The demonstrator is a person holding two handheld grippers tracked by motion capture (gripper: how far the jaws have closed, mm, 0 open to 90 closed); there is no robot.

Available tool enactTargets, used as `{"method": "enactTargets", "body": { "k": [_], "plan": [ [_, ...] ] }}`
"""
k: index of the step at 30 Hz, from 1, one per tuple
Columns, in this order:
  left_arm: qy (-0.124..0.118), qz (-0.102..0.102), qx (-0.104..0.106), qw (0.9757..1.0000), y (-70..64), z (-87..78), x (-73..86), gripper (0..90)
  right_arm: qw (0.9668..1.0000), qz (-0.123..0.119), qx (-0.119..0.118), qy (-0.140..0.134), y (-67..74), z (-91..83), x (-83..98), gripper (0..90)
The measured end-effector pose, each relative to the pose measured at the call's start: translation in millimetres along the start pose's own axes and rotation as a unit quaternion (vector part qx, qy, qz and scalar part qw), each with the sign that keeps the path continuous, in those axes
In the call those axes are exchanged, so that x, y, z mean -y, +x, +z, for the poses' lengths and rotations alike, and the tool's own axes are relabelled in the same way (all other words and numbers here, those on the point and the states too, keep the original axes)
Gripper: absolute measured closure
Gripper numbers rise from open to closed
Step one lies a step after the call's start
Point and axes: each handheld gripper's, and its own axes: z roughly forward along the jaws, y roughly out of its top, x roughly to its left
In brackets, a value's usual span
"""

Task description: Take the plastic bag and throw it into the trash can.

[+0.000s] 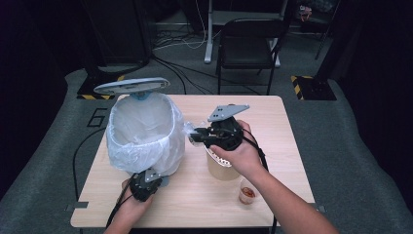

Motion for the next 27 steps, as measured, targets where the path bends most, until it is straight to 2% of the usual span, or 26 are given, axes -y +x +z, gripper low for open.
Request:
{"method": "enactTargets", "body": {
  "k": [4,5,6,7,10,18,19,20,27],
  "plan": [
    [0.0,0.0,0.0,1.0,0.0,0.0,0.0,90.0,1.0,-0.004,-0.001,0.001,-0.5,7.6,-10.7,76.1],
    [0.0,0.017,0.008,0.9998,2.1,0.1,-0.7,90.0,1.0,-0.005,-0.003,-0.001,-0.5,9.5,-13.0,76.1],
    [0.0,0.011,0.005,0.9999,1.3,0.0,-0.4,90.0,1.0,-0.006,-0.004,-0.001,-0.2,11.3,-15.2,76.1],
    [0.0,-0.006,-0.003,1.0,-0.5,0.2,0.3,90.0,1.0,-0.007,-0.006,-0.001,-0.1,12.7,-16.8,76.1],
    [0.0,0.001,0.001,1.0,0.1,0.0,-0.1,90.0,0.9999,-0.012,-0.009,-0.003,0.4,19.6,-23.3,76.0],
    [0.002,0.001,-0.002,1.0,-0.2,-0.3,-0.2,90.0,0.9994,-0.03,-0.016,-0.01,9.1,36.6,-42.1,76.0],
    [-0.002,-0.004,-0.003,1.0,-0.9,0.2,-0.2,90.0,0.9993,-0.032,-0.017,-0.012,10.3,38.5,-44.2,76.0],
    [-0.001,0.038,0.005,0.9993,5.0,0.6,-2.1,90.0,0.9992,-0.034,-0.017,-0.012,11.4,40.4,-46.3,76.0],
    [-0.002,0.035,0.004,0.9994,4.7,0.7,-2.0,90.0,0.9988,-0.039,-0.021,-0.02,15.9,57.4,-55.3,75.9]
  ]
}}
